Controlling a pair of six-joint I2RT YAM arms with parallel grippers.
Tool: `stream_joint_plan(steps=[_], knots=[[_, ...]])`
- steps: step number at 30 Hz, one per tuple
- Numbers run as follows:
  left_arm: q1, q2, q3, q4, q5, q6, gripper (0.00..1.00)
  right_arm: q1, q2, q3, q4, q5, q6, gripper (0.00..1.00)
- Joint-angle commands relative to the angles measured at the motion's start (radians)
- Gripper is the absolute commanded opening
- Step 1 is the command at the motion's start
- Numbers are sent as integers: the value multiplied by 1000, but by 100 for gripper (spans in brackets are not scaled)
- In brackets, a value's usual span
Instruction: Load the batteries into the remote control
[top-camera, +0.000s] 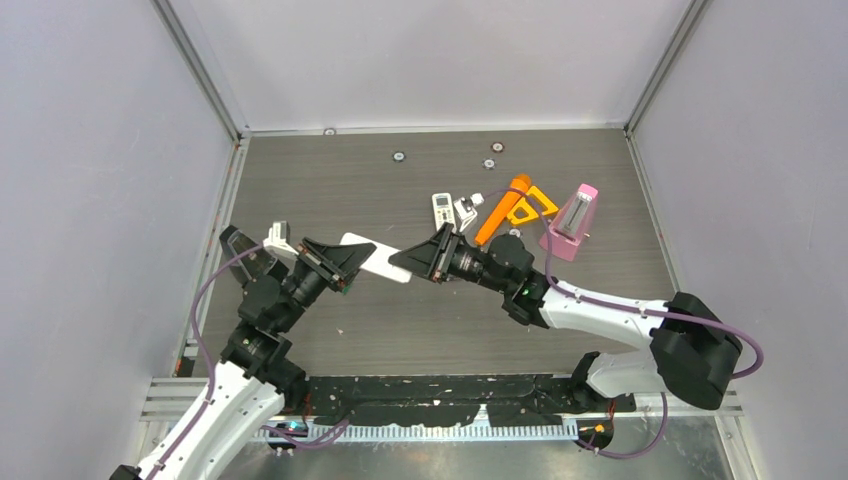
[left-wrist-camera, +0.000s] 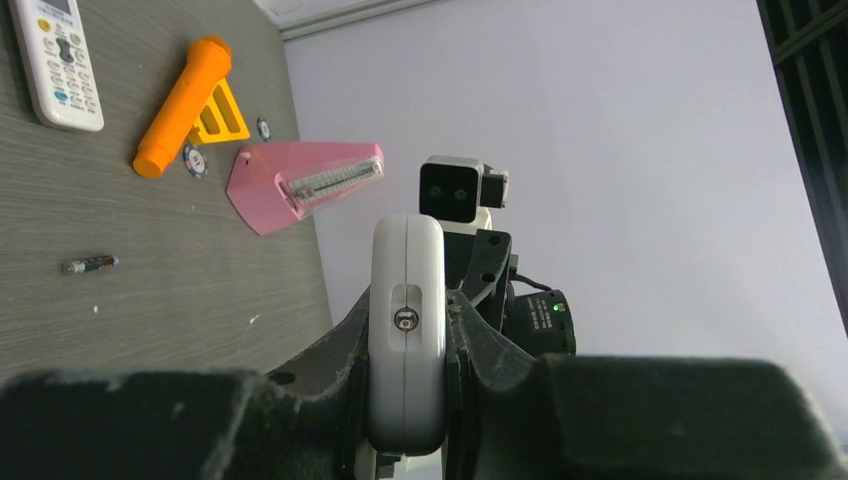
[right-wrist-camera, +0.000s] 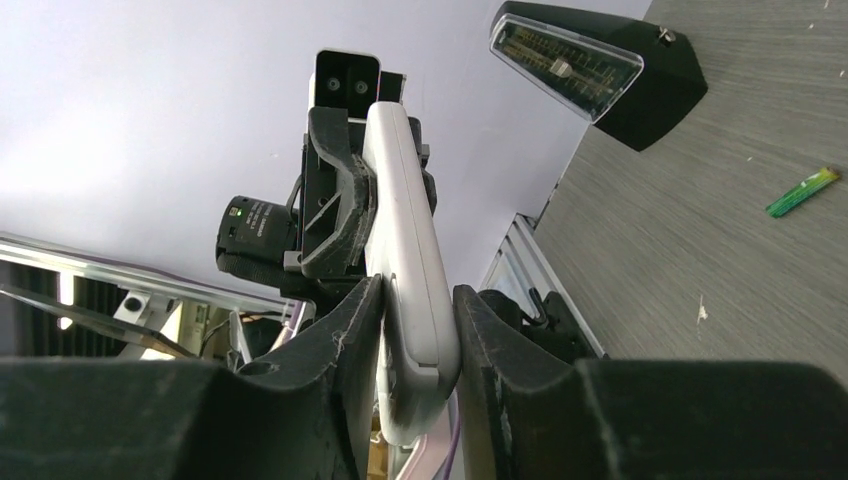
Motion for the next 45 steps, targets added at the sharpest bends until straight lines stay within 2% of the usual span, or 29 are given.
stream_joint_plan(steps=[1,9,15,19,23,25,31,32,35,38,45], knots=[[24,-18,50,29,-13,12,0,7,-15,-88,72,0,36,32],[35,-33,23,45,-58,-21,0,6,-28,-213,242,28,67,23],[35,-91,-19,47,-134,-58,0,5,0,-247,379,21,61,18],[35,-93,-26,46,-138,-61,0,5,28,-244,445,6,77,17],[35,-59,-21,58,-99,-56,0,5,40,-216,428,6,109,17],[35,-52,-16,48,-92,-40,0,4,33,-199,391,13,127,21],[35,-33,32,-10,-98,75,0,-5,-31,-155,199,38,158,39],[35,-27,42,-22,-96,90,0,-9,-47,-148,178,42,158,44],[35,-12,57,-38,-84,126,0,-22,-58,-136,129,38,172,51],[35,2,50,-35,-70,134,0,-35,-49,-124,133,19,178,49],[35,4,26,-32,-62,145,0,-47,-12,-108,176,-3,179,32]])
